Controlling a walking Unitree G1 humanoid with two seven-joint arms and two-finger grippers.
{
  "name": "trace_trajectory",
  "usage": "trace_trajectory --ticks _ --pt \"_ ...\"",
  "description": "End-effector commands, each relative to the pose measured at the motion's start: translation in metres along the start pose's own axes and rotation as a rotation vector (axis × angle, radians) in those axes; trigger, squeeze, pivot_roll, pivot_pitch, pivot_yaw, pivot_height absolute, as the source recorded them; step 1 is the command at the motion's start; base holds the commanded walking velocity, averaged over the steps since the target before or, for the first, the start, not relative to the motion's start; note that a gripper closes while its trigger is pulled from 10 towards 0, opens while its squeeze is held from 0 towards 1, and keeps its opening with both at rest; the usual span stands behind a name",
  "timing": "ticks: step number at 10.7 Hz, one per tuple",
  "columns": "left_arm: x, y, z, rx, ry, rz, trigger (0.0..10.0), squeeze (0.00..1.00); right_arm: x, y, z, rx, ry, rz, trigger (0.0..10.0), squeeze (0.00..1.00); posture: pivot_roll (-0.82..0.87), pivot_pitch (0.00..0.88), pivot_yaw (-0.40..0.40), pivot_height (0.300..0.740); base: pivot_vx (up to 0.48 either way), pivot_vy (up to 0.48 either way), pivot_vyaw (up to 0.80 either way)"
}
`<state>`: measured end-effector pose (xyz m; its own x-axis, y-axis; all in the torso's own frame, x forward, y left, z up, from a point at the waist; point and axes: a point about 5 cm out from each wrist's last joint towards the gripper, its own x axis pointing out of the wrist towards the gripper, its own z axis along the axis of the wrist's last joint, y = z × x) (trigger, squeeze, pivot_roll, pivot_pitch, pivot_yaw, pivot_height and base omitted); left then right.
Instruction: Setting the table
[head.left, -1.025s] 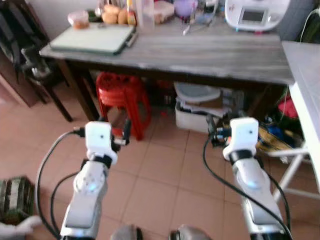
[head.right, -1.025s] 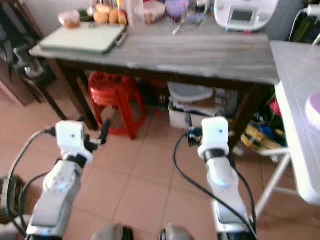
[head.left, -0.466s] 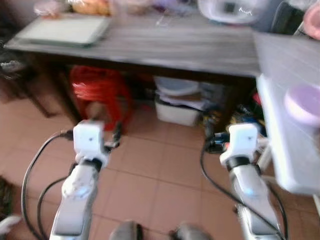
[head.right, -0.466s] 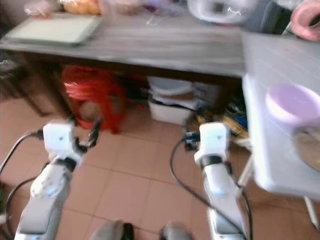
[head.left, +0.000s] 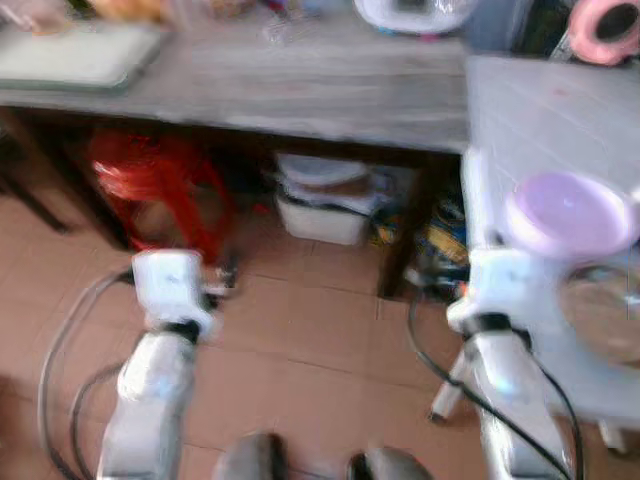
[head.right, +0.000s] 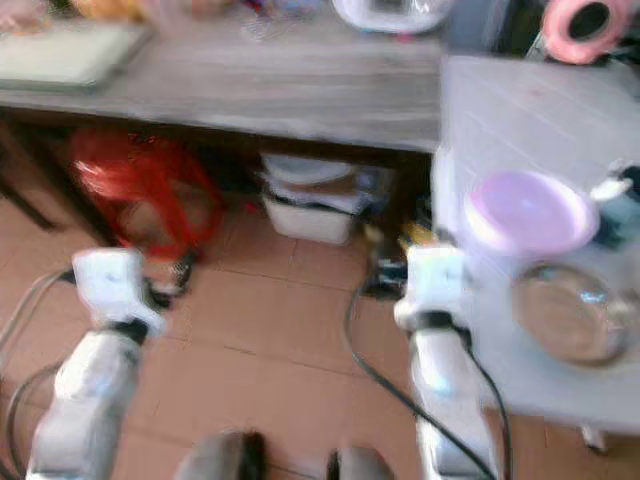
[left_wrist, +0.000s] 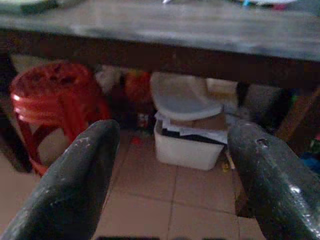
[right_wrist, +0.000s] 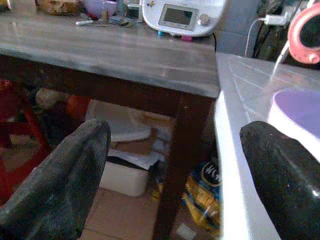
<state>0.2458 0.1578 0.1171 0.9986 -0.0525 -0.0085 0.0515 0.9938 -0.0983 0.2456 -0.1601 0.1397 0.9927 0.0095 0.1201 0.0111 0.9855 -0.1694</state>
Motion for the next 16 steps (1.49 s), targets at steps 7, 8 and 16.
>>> trace_trajectory --ticks 7,8,16 --pt "0.002 -0.001 0.002 -0.029 -0.008 0.001 10.0 0.00 0.014 -0.003 0.032 -0.173 -0.171 0.032 10.0 0.00 -0.05 0.175 0.007 0.740 0.000 0.000 -0.11" --pt "0.003 -0.002 0.002 -0.032 -0.013 -0.010 10.0 0.00 0.014 -0.004 0.032 -0.182 -0.167 0.027 10.0 0.00 -0.05 0.173 0.008 0.740 0.000 0.000 -0.80" --pt "0.007 -0.002 0.005 -0.027 -0.028 0.006 10.0 0.00 0.013 -0.001 0.027 -0.182 -0.158 0.045 10.0 0.00 -0.05 0.166 0.004 0.740 0.034 -0.038 -0.56"
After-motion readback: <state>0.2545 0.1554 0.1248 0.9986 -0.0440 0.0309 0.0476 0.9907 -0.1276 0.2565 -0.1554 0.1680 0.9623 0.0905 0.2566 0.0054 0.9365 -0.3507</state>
